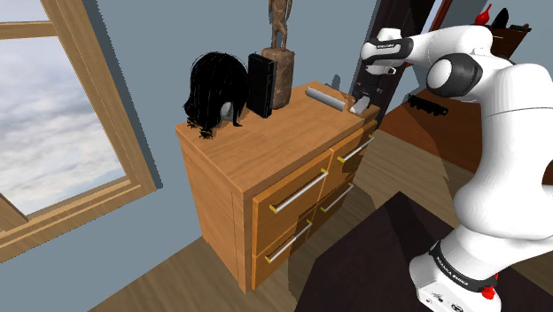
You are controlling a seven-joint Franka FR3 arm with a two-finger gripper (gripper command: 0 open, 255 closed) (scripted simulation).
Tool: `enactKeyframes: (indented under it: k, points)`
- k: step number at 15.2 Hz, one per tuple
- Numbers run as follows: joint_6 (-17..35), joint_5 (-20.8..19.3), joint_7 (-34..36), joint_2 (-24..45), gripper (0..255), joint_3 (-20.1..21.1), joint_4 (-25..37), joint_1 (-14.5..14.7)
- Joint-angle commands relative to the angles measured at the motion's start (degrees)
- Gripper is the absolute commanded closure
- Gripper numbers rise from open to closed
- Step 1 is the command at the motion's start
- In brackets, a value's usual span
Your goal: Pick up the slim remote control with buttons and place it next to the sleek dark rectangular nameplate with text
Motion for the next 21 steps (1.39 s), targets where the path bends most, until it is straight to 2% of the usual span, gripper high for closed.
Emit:
enactKeyframes:
  k: [1,3,4,9,13,21]
  points:
    - [0.0,0.0,0.0,0.0,255,0.0,0.0,0.0]
    - [0.0,0.0,0.0,0.0,255,0.0,0.0,0.0]
    - [0.0,0.0,0.0,0.0,0,0.0,0.0,0.0]
    - [0.0,0.0,0.0,0.0,0,0.0,0.0,0.0]
    - [-6.7,0.1,-0.1,-0.8,0,0.1,5.9,0.1]
    - [-6.7,0.1,-0.1,-0.8,0,0.1,5.9,0.1]
